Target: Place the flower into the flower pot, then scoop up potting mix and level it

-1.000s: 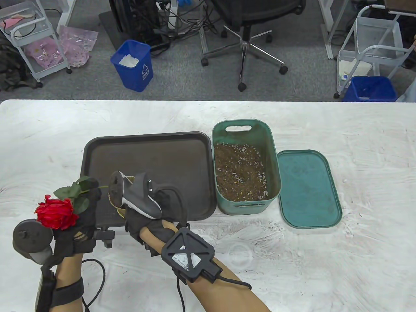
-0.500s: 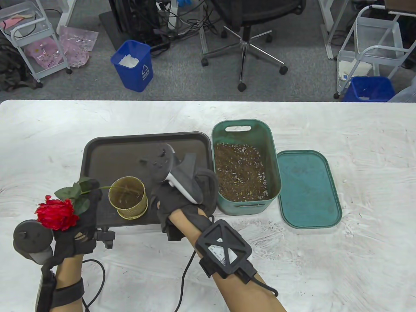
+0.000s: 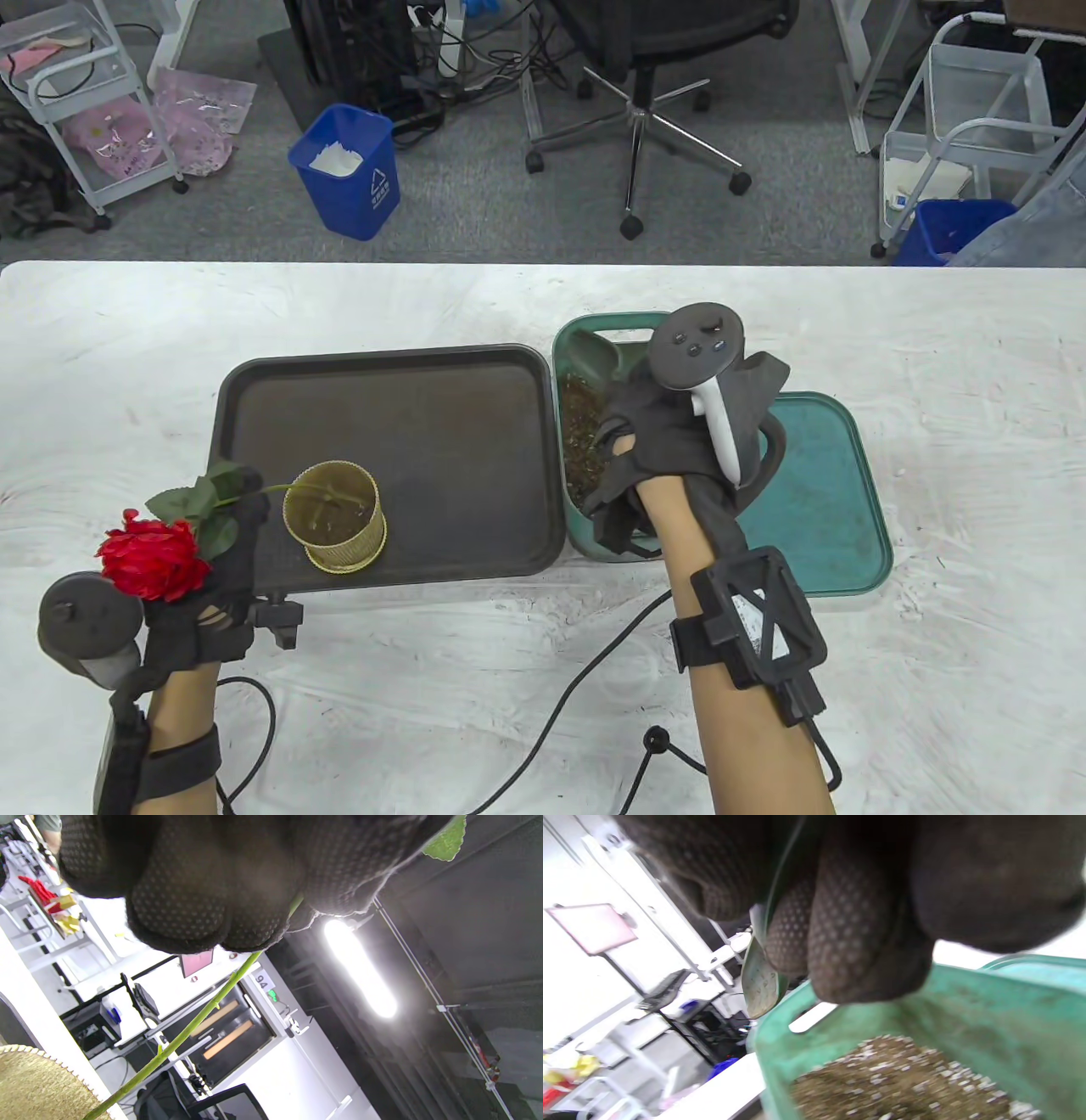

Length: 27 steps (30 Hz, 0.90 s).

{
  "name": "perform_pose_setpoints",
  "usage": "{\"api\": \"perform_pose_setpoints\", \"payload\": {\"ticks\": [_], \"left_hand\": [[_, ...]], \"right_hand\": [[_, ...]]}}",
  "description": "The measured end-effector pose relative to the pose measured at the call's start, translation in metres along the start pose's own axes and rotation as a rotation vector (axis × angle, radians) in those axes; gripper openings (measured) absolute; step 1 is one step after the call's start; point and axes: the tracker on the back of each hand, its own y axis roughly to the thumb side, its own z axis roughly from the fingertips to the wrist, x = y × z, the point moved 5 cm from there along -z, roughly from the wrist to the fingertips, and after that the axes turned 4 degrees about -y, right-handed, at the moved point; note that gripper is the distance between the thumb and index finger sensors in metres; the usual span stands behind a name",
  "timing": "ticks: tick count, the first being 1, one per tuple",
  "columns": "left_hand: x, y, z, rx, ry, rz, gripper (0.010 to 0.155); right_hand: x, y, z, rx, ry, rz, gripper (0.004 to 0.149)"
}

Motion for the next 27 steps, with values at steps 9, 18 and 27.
{"api": "perform_pose_setpoints", "payload": {"ticks": [9,18,27], "left_hand": [[-0.005,-0.005,0.0,-0.021,0.019,-0.004,0.042],[-0.01,-0.01,0.0,-0.045,0.034,0.006,0.042],[-0.008,-0.008,-0.001,-0.038,0.024,0.006,0.042]], "right_hand": [[-0.048,-0.022,-0.055,-0.074,0.1,0.191,0.051],[-0.088,-0.02,-0.074,-0.041,0.174,0.253,0.05],[-0.113,-0.02,-0.072,-0.045,0.315,0.247,0.052]]}}
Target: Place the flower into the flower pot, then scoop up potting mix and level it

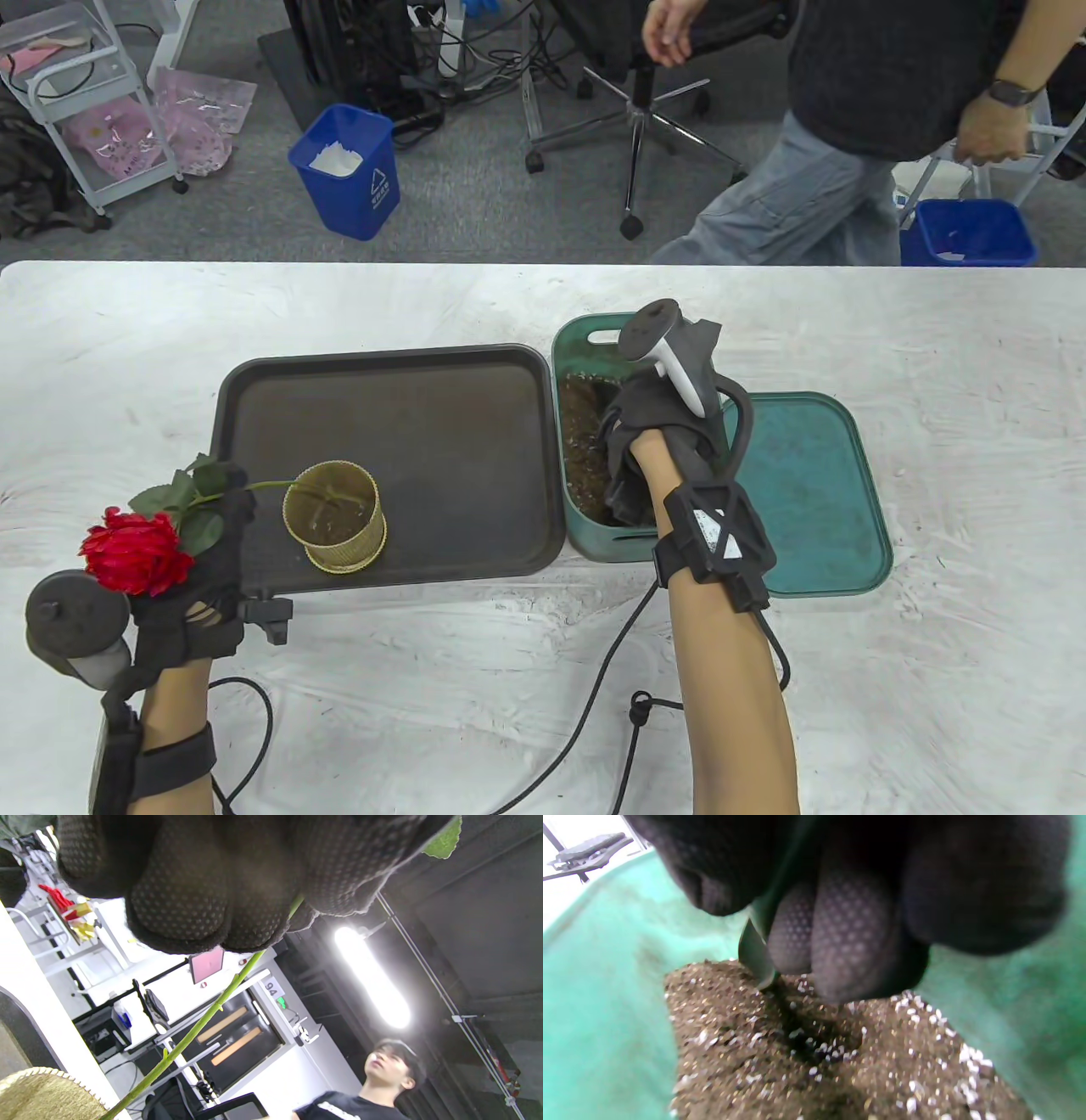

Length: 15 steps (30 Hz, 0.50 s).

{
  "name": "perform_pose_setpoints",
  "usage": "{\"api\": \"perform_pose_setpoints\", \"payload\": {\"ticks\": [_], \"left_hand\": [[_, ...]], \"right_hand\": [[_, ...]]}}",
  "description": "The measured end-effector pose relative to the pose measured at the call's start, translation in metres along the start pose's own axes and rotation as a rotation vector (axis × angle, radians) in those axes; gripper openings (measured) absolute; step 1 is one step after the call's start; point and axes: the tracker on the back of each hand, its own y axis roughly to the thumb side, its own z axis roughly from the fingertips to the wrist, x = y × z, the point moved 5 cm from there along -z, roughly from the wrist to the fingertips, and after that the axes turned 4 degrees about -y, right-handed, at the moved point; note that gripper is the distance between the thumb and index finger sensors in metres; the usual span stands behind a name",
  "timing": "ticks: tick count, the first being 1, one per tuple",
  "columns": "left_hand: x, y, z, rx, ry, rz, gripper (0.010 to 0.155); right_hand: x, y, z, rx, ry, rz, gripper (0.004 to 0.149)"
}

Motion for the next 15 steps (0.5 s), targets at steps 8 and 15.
{"api": "perform_pose_setpoints", "payload": {"ticks": [8,15], "left_hand": [[0.001,0.003,0.0,0.016,-0.007,-0.015,0.042],[0.004,0.006,0.001,0.029,-0.022,-0.022,0.042]], "right_hand": [[-0.015,-0.007,-0.001,-0.027,0.191,-0.193,0.055],[-0.015,-0.016,0.004,-0.033,0.232,-0.36,0.055]]}}
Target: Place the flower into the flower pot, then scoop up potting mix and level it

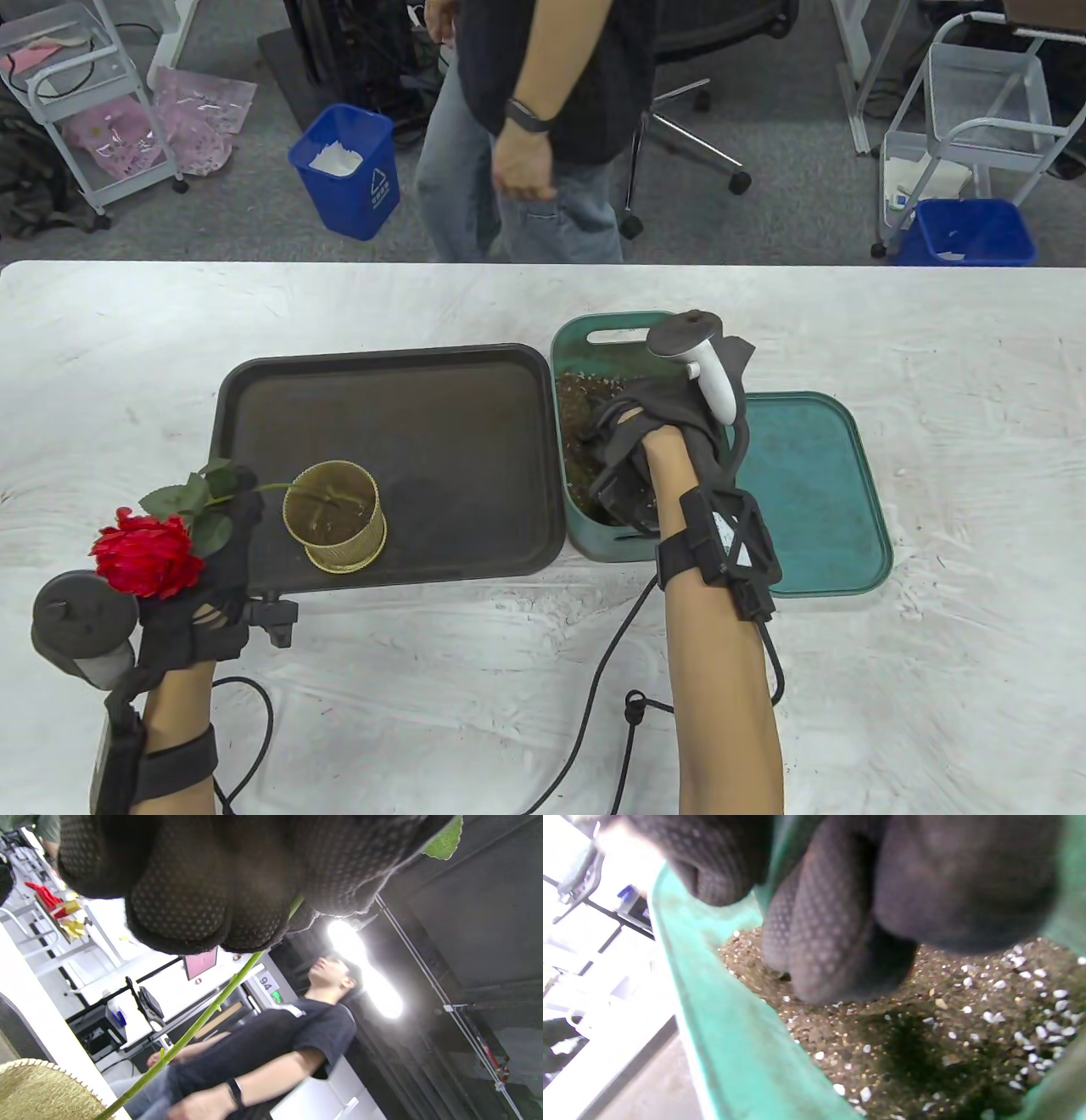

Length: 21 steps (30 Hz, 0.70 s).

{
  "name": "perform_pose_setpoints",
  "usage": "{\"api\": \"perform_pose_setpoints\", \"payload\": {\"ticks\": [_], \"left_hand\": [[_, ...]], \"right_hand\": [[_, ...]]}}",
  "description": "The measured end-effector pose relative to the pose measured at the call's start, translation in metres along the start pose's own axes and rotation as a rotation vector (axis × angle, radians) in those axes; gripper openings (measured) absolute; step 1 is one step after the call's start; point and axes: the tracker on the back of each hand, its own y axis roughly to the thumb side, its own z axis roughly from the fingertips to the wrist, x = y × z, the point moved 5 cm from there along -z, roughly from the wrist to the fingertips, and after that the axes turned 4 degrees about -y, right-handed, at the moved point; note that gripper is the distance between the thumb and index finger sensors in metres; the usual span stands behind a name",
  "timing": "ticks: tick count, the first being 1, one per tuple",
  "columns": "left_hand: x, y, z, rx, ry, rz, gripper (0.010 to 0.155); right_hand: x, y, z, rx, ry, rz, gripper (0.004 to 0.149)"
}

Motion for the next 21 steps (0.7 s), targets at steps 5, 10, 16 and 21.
{"api": "perform_pose_setpoints", "payload": {"ticks": [5,10,16,21], "left_hand": [[0.003,0.003,0.0,0.012,-0.012,-0.005,0.042],[0.004,0.003,0.001,0.009,-0.012,0.0,0.042],[0.005,0.005,0.001,0.016,-0.013,-0.008,0.042],[0.006,0.004,0.001,0.013,-0.013,-0.003,0.042]], "right_hand": [[0.002,-0.012,0.003,-0.026,-0.014,-0.099,0.054],[0.005,-0.022,0.007,-0.04,-0.019,-0.187,0.054],[0.012,-0.027,0.014,-0.034,-0.035,-0.258,0.053],[0.021,-0.032,0.022,-0.023,-0.056,-0.313,0.053]]}}
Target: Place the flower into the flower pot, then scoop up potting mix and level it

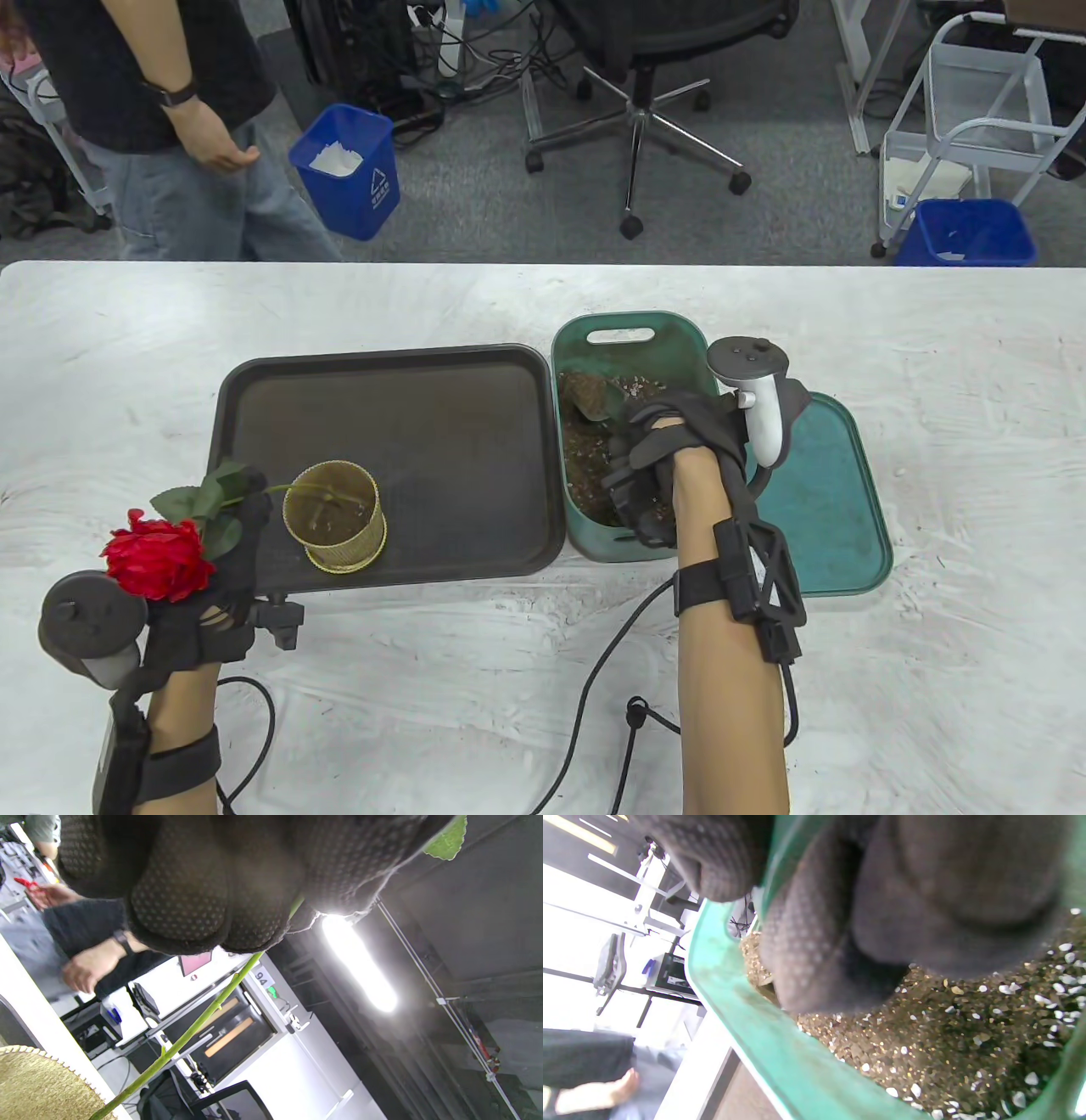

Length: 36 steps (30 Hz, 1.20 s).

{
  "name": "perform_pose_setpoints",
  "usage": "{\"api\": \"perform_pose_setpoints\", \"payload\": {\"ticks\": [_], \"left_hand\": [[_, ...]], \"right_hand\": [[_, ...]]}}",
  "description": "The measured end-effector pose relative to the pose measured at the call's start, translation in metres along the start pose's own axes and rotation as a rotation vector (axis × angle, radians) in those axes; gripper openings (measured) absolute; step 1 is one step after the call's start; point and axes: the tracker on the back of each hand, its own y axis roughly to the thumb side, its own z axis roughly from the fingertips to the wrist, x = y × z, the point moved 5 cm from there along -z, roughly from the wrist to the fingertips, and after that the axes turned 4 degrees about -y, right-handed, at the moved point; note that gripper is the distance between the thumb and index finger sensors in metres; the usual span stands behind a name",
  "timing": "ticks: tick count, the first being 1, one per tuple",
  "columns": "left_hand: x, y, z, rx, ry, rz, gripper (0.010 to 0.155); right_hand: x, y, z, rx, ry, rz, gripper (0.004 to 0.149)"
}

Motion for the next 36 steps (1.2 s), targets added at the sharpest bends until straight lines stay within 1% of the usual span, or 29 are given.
{"api": "perform_pose_setpoints", "payload": {"ticks": [4,11,14,17,20,25,28,30,32,35,36], "left_hand": [[-0.002,-0.003,0.0,-0.011,0.009,0.01,0.042],[-0.002,0.0,0.0,-0.003,0.007,-0.001,0.042],[-0.002,0.0,0.0,-0.002,0.005,0.0,0.042],[-0.002,0.0,0.0,-0.002,0.004,0.001,0.042],[-0.001,0.0,0.0,-0.001,0.003,0.002,0.042],[-0.001,0.0,0.0,0.002,0.001,0.001,0.042],[-0.001,0.0,0.0,0.001,0.002,0.001,0.043],[-0.001,0.0,0.0,0.0,0.003,0.001,0.042],[-0.002,0.0,0.0,-0.001,0.004,0.002,0.042],[-0.002,0.0,0.0,-0.002,0.005,0.002,0.043],[-0.002,0.0,0.0,-0.002,0.005,0.002,0.042]], "right_hand": [[0.008,-0.002,0.007,0.015,-0.005,-0.051,0.053],[0.02,0.004,0.022,0.066,-0.005,-0.112,0.053],[0.02,0.01,0.029,0.099,0.01,-0.129,0.053],[0.016,0.017,0.036,0.132,0.033,-0.131,0.053],[0.005,0.027,0.046,0.177,0.07,-0.118,0.053],[-0.025,0.046,0.064,0.251,0.153,-0.077,0.053],[-0.049,0.059,0.076,0.294,0.201,-0.035,0.053],[-0.069,0.066,0.084,0.321,0.243,-0.008,0.053],[-0.086,0.07,0.089,0.333,0.279,0.006,0.053],[-0.118,0.075,0.098,0.355,0.327,0.057,0.053],[-0.125,0.076,0.099,0.358,0.334,0.069,0.053]]}}
